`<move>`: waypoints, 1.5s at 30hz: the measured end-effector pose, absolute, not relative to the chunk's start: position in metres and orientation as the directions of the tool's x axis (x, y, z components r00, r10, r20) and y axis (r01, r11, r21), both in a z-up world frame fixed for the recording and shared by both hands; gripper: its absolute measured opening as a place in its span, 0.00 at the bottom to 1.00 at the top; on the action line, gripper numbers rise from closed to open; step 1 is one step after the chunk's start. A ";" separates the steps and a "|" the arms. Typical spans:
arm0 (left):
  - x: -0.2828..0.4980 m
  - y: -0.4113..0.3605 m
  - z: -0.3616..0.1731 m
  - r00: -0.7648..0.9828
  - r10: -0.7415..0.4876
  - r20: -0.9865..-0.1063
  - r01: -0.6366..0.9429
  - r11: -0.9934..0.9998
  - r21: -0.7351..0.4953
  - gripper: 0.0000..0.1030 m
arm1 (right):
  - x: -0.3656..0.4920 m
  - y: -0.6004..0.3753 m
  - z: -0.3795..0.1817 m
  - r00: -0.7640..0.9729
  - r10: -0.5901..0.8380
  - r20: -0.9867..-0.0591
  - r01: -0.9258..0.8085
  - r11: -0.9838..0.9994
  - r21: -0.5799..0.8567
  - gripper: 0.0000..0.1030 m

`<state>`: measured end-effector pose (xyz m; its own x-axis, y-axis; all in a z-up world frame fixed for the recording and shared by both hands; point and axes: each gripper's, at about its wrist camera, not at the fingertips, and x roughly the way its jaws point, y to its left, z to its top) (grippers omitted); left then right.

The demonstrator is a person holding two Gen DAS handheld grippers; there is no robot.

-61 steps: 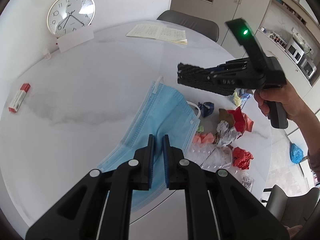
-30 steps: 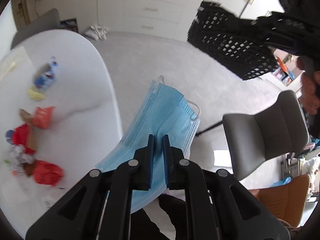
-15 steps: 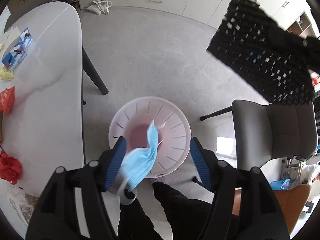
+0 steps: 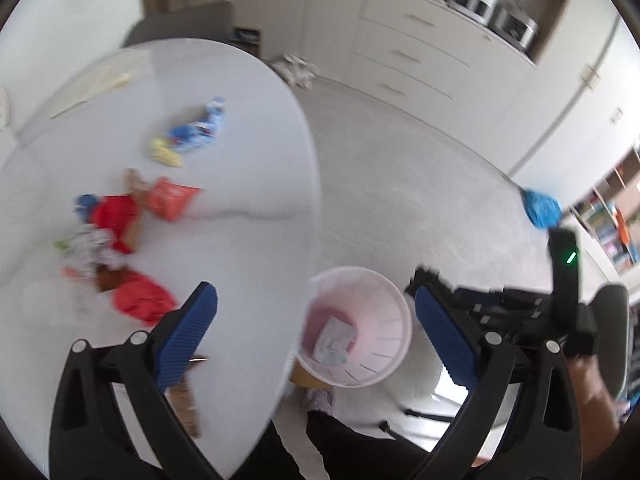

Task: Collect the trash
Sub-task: 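Carry mask and mesh pad to the white wastebasket and release both, then grasp the printed plastic packet with the left tool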

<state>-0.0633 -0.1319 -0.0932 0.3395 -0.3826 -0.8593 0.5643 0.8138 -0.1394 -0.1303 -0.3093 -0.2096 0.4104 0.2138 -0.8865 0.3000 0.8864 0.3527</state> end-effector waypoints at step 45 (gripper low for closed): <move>-0.033 -0.011 -0.212 0.212 -0.202 -0.956 0.535 0.843 -0.059 0.83 | -0.025 -0.185 -0.117 0.457 0.211 -0.864 0.094 0.955 0.283 0.97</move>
